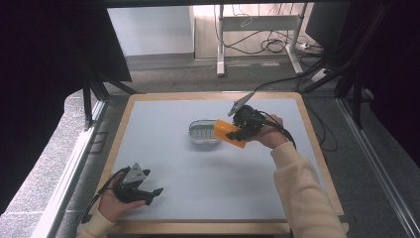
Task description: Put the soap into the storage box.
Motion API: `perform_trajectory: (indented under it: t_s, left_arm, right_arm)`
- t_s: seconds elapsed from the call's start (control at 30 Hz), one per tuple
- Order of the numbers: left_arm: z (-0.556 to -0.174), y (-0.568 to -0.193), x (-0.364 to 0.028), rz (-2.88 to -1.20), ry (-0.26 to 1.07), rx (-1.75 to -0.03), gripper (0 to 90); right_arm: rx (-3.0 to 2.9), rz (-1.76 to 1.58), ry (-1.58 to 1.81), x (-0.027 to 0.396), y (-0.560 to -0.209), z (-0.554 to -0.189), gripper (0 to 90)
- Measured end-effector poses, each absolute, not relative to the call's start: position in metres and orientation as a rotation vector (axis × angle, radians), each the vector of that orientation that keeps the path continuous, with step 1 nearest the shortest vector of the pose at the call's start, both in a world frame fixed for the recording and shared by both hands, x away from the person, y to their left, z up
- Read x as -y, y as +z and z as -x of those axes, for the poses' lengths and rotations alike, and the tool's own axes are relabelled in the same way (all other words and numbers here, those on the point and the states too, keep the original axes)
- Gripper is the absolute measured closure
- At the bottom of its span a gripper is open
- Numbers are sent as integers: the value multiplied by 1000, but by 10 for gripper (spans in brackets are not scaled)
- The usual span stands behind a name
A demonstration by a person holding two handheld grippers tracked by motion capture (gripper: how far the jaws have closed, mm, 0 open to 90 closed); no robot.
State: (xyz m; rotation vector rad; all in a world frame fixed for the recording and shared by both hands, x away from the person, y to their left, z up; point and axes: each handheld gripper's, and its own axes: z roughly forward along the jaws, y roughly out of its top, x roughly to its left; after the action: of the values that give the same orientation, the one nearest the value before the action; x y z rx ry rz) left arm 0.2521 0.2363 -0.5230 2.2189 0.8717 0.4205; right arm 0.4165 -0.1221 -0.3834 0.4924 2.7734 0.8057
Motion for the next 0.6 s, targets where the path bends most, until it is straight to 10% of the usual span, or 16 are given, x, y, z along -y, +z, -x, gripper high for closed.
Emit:
perform_trajectory:
  t_s: [0.6]
  left_arm:
    - [-252,-523,-237,-2216,419,-870,192]
  right_arm:
    - [-2798,-446,817,103,-386,-435,613]
